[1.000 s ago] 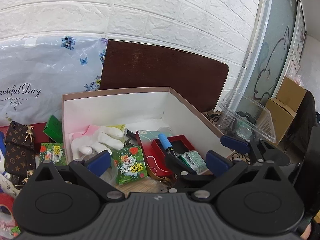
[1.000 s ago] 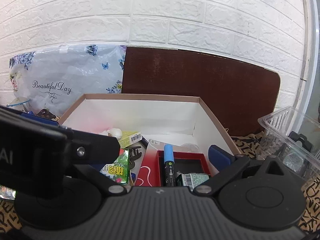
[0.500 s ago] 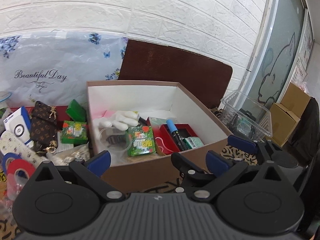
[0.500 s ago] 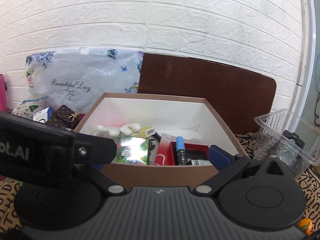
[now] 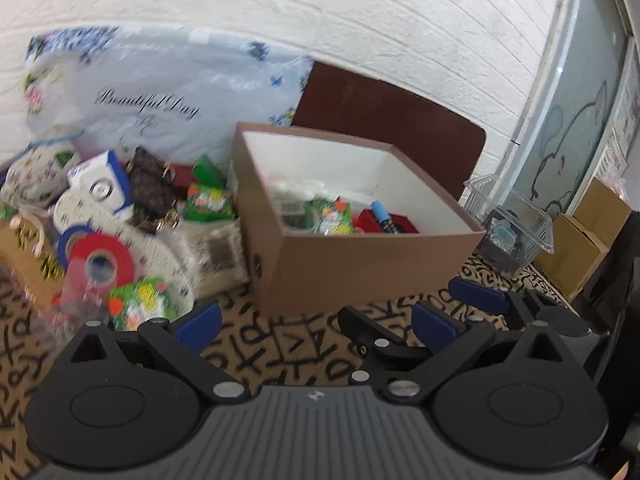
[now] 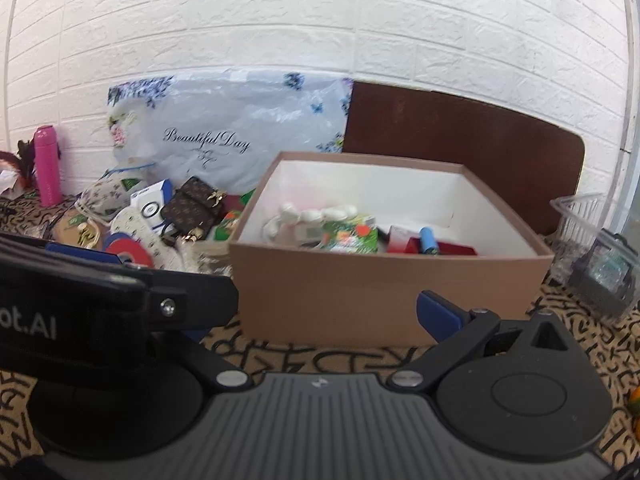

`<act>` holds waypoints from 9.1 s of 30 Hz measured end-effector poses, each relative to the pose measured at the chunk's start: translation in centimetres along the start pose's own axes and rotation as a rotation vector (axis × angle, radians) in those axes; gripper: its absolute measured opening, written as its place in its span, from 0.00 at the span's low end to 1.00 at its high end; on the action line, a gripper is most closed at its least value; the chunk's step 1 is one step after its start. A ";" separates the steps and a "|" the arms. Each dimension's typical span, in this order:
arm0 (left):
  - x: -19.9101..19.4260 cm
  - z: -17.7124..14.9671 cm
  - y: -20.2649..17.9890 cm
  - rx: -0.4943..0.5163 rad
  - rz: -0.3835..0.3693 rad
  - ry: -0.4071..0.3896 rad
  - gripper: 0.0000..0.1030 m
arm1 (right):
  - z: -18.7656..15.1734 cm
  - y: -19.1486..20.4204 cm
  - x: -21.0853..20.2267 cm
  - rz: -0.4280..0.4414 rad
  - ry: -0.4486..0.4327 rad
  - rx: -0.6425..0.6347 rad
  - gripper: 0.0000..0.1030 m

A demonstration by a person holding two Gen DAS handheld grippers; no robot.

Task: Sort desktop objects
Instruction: 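Withdraw both tools from the box back toward the pile, then grasp the green snack box with the right tool while the left tool grasps the clear hook packet, then carry the snack box and hook packet into the brown box and open both tools, then withdraw both tools from the box toward the red tape roll, then grasp the red tape roll with both tools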

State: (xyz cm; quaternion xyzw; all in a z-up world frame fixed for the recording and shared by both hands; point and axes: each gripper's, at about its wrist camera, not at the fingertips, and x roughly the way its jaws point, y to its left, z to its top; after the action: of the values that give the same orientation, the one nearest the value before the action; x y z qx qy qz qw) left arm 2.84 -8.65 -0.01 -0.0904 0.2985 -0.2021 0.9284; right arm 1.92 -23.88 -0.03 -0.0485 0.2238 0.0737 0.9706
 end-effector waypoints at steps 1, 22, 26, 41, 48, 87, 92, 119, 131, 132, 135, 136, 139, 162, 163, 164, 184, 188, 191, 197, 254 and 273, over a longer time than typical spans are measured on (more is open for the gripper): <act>-0.1 -0.5 0.6 -0.018 0.005 0.011 1.00 | -0.4 0.4 0.0 0.005 0.009 0.001 0.98; -2.9 -4.3 12.4 -0.208 0.212 0.012 1.00 | -3.8 11.1 3.6 0.196 0.127 -0.088 0.98; -2.8 -3.9 14.8 -0.237 0.249 -0.002 1.00 | -3.8 12.2 4.5 0.215 0.135 -0.098 0.98; 1.4 -3.1 19.9 -0.286 0.242 0.050 0.88 | -3.1 14.9 8.7 0.237 0.157 -0.118 0.98; 2.1 -2.7 20.2 -0.272 0.236 0.037 0.64 | -2.7 15.3 10.6 0.237 0.161 -0.116 0.98; -1.2 -1.2 15.4 -0.301 0.153 -0.014 0.00 | -2.0 12.9 7.8 0.279 0.108 -0.053 0.57; -2.3 -0.2 12.7 -0.246 0.113 -0.046 0.00 | -1.2 11.6 5.3 0.275 0.049 -0.034 0.57; 7.3 11.3 -3.0 0.006 -0.110 -0.052 0.00 | 6.4 -7.9 4.3 0.043 -0.116 0.167 0.57; 20.2 14.7 -5.3 -0.058 -0.141 0.122 0.00 | 9.1 -14.1 14.9 -0.065 0.116 0.077 0.57; 21.0 14.9 -5.3 -0.059 -0.137 0.126 0.00 | 9.1 -14.5 15.8 -0.070 0.136 0.070 0.57; 23.3 15.7 -5.6 -0.048 -0.122 0.137 0.00 | 9.4 -15.4 18.5 -0.076 0.195 0.060 0.57; 24.1 16.0 -5.6 -0.044 -0.114 0.140 0.00 | 9.6 -15.6 19.4 -0.075 0.212 0.062 0.57; 25.9 16.5 -5.2 -0.046 -0.091 0.146 0.00 | 10.2 -16.3 21.8 -0.061 0.262 0.076 0.57; 24.4 17.7 -1.5 -0.165 -0.080 0.103 0.96 | 12.2 -17.3 23.0 0.034 0.319 0.149 0.88; 24.1 17.6 -1.6 -0.163 -0.085 0.107 0.96 | 12.1 -17.4 22.7 0.034 0.320 0.154 0.89; 23.8 17.6 -1.8 -0.162 -0.090 0.114 0.96 | 12.1 -17.2 22.5 0.032 0.321 0.160 0.91; 14.2 14.2 -2.6 -0.144 -0.085 0.046 0.96 | 12.3 -13.7 14.0 -0.060 0.269 0.169 0.92; 11.3 13.1 -2.7 -0.114 -0.086 0.010 0.96 | 11.8 -12.5 11.6 -0.046 0.246 0.170 0.92; 9.1 12.3 -2.3 -0.116 -0.084 -0.005 0.96 | 11.4 -11.1 9.8 -0.032 0.227 0.162 0.92; 4.4 10.1 -1.0 -0.115 -0.051 -0.031 0.97 | 10.6 -7.8 6.1 0.003 0.195 0.135 0.92; 4.5 2.4 19.5 -0.198 0.221 0.009 0.70 | 0.3 14.3 13.4 0.316 0.100 -0.025 0.68; 6.9 3.4 19.5 -0.124 0.215 0.050 0.30 | 0.9 15.7 17.2 0.358 0.099 -0.031 0.25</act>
State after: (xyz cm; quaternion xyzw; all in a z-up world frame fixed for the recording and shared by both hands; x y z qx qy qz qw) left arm 16.24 6.16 -6.51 -0.1101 0.3414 -0.0847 0.9296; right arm 15.04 -6.20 -7.79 -0.0267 0.2754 0.2461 0.9289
